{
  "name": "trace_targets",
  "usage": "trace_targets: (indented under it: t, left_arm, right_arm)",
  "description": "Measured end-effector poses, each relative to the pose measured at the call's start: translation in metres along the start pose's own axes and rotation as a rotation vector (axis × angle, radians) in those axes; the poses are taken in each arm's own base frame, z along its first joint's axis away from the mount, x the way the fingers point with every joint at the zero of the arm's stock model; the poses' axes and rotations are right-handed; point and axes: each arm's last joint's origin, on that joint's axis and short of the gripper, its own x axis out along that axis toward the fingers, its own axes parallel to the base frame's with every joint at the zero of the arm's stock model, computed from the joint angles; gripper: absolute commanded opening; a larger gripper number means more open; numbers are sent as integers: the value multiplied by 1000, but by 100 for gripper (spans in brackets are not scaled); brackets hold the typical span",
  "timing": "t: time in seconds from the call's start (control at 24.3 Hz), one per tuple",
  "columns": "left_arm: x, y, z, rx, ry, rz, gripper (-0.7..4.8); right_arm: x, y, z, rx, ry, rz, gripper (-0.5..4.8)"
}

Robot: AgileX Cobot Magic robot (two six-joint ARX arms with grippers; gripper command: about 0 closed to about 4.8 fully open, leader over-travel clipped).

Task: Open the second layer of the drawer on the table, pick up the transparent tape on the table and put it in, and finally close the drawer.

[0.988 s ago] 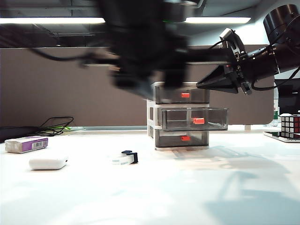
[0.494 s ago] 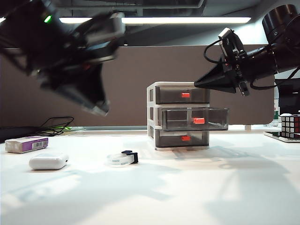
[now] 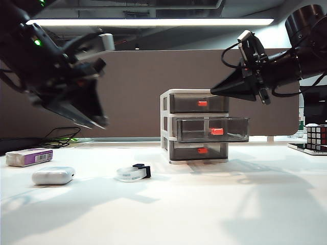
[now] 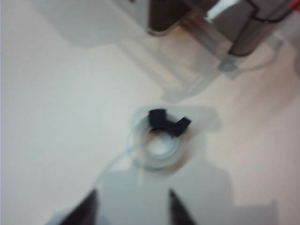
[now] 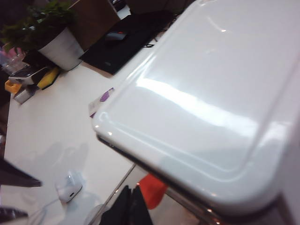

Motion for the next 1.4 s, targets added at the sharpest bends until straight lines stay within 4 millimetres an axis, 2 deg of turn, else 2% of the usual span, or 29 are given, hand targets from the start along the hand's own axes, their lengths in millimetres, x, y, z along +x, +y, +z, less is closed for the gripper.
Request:
trace_targets:
  t: [0.08, 0.16, 0.37, 0.74, 0.95, 1.15, 1.28, 1.36, 1.4]
  left_arm:
    - [16, -1, -4, 46, 16, -81, 479]
    - [34, -1, -11, 95, 48, -147, 479]
    - [60, -2, -28, 192, 116, -215, 479]
    - [80, 1, -21, 290, -33, -185, 479]
    - [97, 2, -25, 292, -47, -209, 479]
    - [104, 2, -25, 305, -77, -214, 479]
    - [104, 2, -25, 309, -81, -213, 448]
    - [105, 3, -24, 310, -82, -203, 295]
    - [105, 3, -24, 314, -83, -201, 158]
  right_arm:
    - [3, 3, -1, -2, 7, 12, -5]
    - [5, 4, -1, -4, 9, 17, -5]
    - [8, 8, -2, -6, 18, 39, -5]
    - [9, 9, -2, -7, 20, 46, -5]
    - [10, 9, -3, -7, 21, 46, -5]
    - [10, 9, -3, -7, 21, 46, -5]
    - [9, 9, -2, -7, 20, 46, -5]
    - [9, 9, -2, -7, 21, 46, -5]
    - [9, 9, -2, -7, 21, 46, -5]
